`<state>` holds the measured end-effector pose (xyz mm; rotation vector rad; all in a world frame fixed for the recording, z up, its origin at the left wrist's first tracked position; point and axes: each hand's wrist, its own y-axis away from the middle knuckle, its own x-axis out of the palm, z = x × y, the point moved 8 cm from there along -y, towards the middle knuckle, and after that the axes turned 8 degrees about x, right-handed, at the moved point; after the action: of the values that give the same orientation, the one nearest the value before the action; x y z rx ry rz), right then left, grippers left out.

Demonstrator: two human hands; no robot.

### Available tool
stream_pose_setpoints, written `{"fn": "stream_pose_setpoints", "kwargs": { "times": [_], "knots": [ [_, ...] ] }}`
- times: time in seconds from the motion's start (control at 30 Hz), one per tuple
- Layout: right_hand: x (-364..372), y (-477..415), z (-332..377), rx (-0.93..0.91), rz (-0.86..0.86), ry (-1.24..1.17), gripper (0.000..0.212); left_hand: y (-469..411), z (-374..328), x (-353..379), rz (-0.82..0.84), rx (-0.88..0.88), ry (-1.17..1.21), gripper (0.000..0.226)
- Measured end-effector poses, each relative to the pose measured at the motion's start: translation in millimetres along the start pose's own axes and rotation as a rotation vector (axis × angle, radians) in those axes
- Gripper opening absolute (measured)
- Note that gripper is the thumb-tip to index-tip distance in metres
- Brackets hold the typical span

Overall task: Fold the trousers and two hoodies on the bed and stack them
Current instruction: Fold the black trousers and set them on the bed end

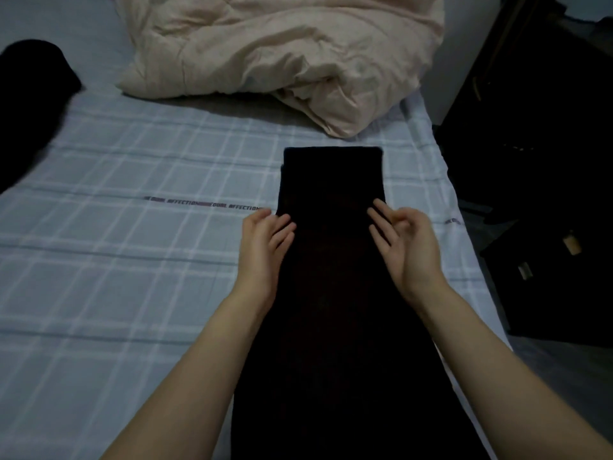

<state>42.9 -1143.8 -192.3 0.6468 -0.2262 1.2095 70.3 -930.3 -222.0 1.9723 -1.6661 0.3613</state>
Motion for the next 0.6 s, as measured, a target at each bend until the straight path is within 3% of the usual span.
{"fn": "stream_pose_setpoints", "kwargs": {
  "times": [0.07, 0.17, 0.23, 0.37, 0.5, 0.6],
  "knots": [
    [8.0, -4.0, 1.4, -0.134, -0.062, 0.550, 0.019, 1.8, -4.6, 16.2, 0.141, 0.279, -0.579, 0.033],
    [24.8, -7.3, -9.9, -0.490, -0.063, 1.507, 0.048, 10.8, 16.6, 45.2, 0.398, 0.696, -1.399, 0.048],
    [21.8, -15.2, -26.4, -0.540, -0.081, 1.809, 0.060, 6.7, 34.6, 44.5, 0.429, 0.764, -1.689, 0.055],
    [-0.8, -34.4, -56.4, -0.429, -0.074, 1.899, 0.057, -6.0, 62.0, 29.0, 0.465, 0.650, -1.768, 0.057],
    [9.5, -31.0, -42.1, -0.301, 0.002, 1.948, 0.057, -5.0, 52.3, 39.6, 0.555, 0.531, -1.846, 0.057],
    [5.5, 20.2, -35.5, -0.344, -0.001, 1.896, 0.060, 31.5, 37.0, 35.3, 0.546, 0.516, -1.923, 0.063]
  ]
}}
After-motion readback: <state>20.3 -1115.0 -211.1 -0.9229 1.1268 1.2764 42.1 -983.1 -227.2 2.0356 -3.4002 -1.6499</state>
